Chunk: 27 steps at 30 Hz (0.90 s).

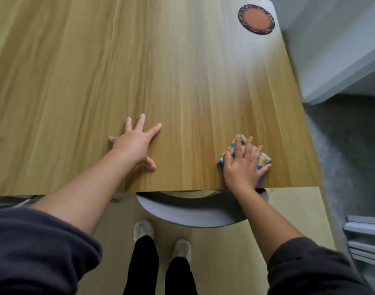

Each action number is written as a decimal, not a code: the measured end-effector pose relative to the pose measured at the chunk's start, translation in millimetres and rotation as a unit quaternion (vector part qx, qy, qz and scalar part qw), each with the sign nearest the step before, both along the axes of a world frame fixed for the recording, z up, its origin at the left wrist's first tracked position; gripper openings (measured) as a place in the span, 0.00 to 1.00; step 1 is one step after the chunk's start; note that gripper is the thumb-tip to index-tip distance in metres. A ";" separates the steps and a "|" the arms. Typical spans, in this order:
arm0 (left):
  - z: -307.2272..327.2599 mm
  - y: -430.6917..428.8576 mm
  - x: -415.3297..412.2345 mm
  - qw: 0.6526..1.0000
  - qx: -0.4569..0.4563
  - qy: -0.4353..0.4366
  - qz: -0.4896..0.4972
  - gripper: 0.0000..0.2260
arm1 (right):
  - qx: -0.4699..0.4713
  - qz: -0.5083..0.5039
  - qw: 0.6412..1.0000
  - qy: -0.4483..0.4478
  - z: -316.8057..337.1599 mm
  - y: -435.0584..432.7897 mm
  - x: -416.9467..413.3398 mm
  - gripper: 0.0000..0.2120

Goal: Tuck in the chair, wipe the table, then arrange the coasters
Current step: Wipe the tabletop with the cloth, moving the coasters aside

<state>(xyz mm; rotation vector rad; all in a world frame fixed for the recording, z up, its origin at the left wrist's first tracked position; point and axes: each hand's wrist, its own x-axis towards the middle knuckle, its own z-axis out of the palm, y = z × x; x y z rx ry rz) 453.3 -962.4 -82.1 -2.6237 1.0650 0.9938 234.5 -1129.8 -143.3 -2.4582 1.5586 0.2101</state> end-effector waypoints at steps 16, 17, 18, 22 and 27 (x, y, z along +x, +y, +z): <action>4.5 33.0 78.9 0.991 -0.084 -0.054 -0.090 0.48 | 0.016 0.236 0.971 0.025 4.8 136.2 90.6 0.29; 5.2 33.4 89.0 0.992 -0.080 -0.051 -0.086 0.48 | 0.014 0.248 0.968 0.025 5.1 131.4 92.9 0.29; 4.9 32.9 96.9 0.993 -0.073 -0.048 -0.080 0.49 | 0.010 0.259 0.966 0.026 5.4 126.3 95.2 0.29; -1.8 23.2 123.4 0.996 -0.053 -0.047 -0.058 0.51 | -0.006 0.276 0.961 0.028 5.5 102.5 118.9 0.30; -6.9 -5.2 155.2 0.995 -0.073 -0.052 -0.046 0.51 | -0.013 0.284 0.959 0.014 2.8 56.5 162.6 0.29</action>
